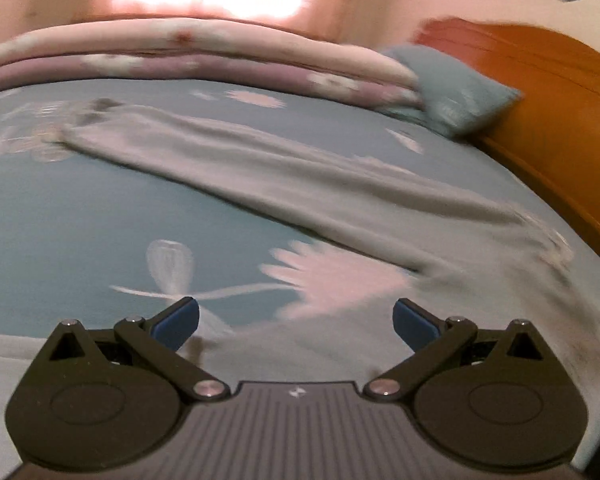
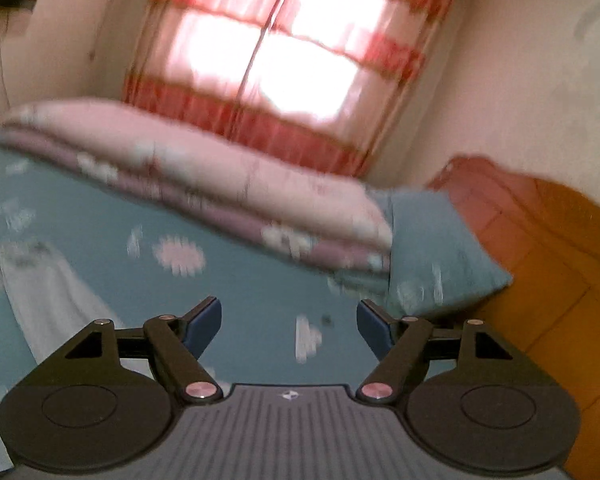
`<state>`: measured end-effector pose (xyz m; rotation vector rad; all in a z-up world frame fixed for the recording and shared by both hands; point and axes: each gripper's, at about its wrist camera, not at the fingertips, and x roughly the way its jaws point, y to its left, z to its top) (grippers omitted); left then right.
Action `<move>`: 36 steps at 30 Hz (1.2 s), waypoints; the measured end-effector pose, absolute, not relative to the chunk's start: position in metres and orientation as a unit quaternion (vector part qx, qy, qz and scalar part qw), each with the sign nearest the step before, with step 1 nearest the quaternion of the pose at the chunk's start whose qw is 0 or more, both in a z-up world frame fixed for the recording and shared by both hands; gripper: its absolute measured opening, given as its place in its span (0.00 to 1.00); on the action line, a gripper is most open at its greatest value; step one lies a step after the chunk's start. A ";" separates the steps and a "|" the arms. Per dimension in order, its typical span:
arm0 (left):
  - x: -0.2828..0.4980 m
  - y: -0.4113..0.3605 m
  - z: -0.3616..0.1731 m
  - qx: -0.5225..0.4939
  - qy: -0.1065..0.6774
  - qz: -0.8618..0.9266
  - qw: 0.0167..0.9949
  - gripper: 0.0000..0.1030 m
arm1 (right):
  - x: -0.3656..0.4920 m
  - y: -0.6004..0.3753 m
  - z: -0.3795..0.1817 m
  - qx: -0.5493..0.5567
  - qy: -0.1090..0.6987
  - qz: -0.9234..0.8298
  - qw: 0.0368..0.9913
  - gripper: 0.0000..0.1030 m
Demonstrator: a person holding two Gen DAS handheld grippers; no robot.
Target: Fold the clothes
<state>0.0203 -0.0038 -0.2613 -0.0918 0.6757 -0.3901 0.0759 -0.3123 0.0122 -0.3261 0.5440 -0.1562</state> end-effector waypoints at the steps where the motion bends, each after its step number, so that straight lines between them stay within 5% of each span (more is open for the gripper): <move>1: 0.017 -0.014 -0.263 -0.032 0.331 -0.203 0.921 0.99 | 0.077 -0.316 -0.002 -0.160 0.280 -0.075 0.944 0.77; 14: 0.013 -0.051 -0.292 0.018 0.360 -0.217 0.907 0.99 | 0.119 -0.335 -0.188 -0.123 0.410 0.018 0.904 0.77; 26: 0.016 -0.050 -0.293 0.015 0.362 -0.220 0.906 0.99 | 0.138 -0.369 -0.210 -0.118 0.396 0.042 0.910 0.81; 36: 0.033 -0.045 -0.286 -0.038 0.397 -0.205 0.894 0.99 | 0.204 -0.452 -0.223 -0.092 0.400 0.097 0.907 0.67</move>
